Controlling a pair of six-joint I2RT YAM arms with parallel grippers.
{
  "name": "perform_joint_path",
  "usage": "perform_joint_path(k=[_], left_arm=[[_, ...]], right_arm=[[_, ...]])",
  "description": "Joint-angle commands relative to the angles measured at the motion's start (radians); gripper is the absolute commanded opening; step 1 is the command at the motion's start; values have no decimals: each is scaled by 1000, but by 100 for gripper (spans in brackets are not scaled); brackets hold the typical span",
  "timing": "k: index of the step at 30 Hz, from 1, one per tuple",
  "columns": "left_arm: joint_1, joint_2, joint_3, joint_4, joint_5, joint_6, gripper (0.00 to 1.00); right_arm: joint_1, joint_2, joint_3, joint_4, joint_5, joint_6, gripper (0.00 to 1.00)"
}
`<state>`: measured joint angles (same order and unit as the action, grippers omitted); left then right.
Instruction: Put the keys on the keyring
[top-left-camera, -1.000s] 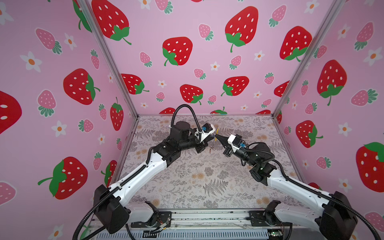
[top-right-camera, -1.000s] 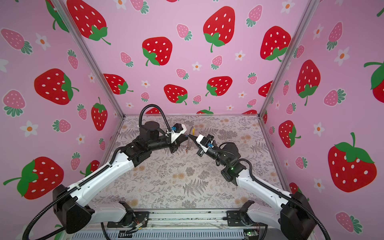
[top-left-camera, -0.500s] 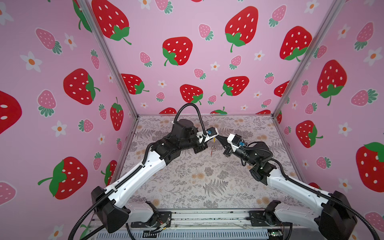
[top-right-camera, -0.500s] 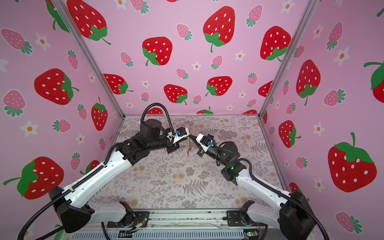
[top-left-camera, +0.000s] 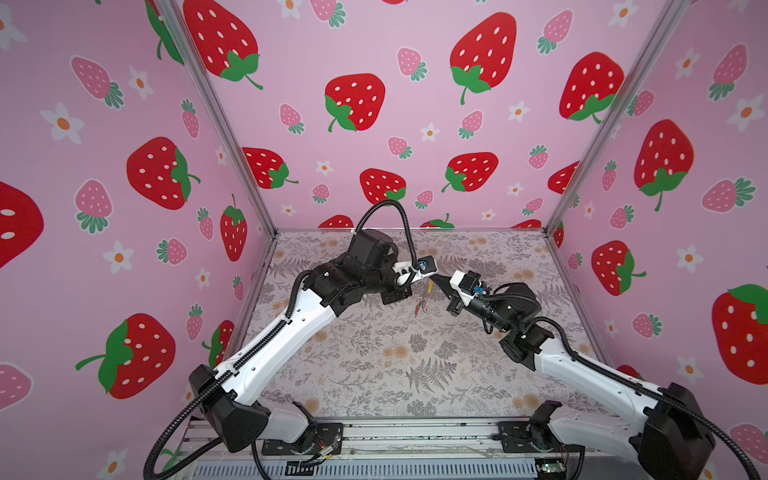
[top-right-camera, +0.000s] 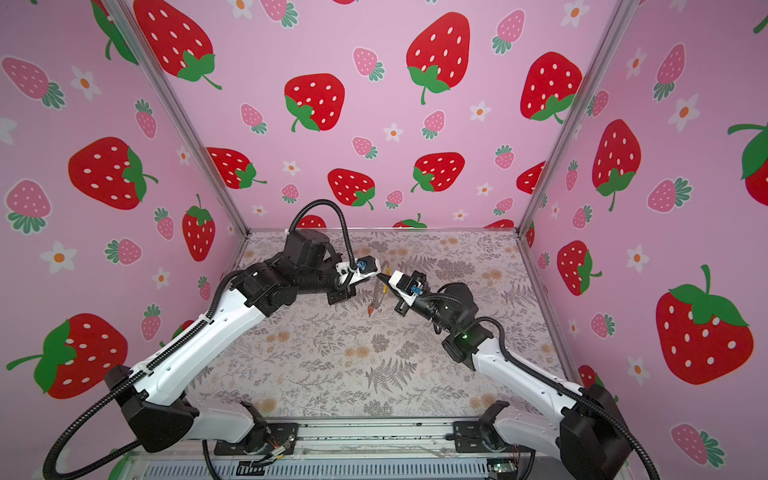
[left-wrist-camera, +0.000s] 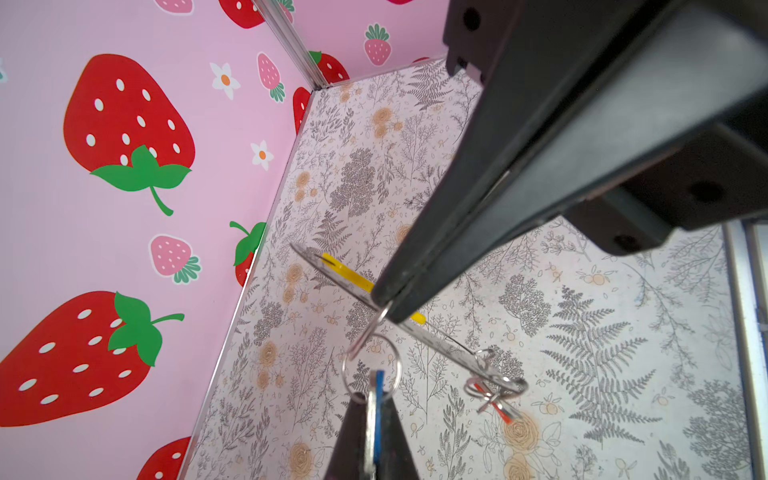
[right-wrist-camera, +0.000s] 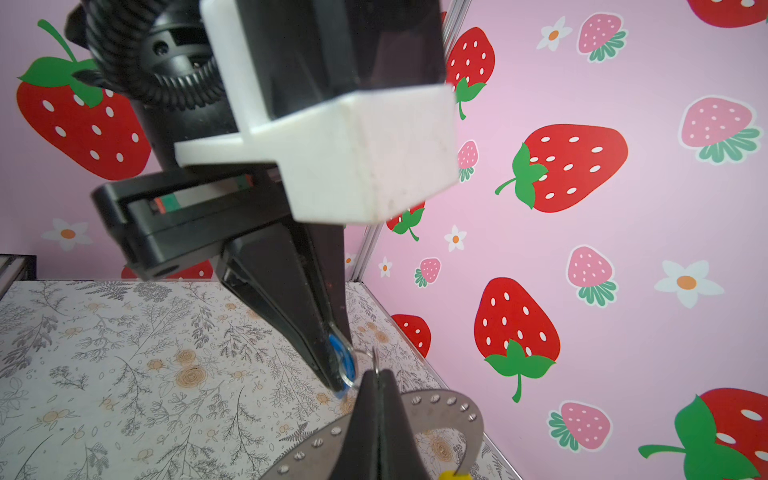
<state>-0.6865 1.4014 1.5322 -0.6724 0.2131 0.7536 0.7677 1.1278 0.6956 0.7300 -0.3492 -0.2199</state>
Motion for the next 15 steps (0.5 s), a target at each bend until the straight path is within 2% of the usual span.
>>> perform_joint_path(k=[1, 6, 13, 15], left_arm=[[-1, 5, 42, -53, -38, 38, 0], [-5, 5, 43, -15, -43, 41, 0], [-23, 13, 73, -59, 19, 83, 0], [-31, 19, 78, -76, 2, 106, 0]], right_arm=[[-21, -22, 18, 1, 2, -2, 0], [-22, -3, 30, -19, -18, 5, 0], [-23, 24, 53, -48, -14, 14, 0], [-24, 35, 64, -62, -20, 15, 0]])
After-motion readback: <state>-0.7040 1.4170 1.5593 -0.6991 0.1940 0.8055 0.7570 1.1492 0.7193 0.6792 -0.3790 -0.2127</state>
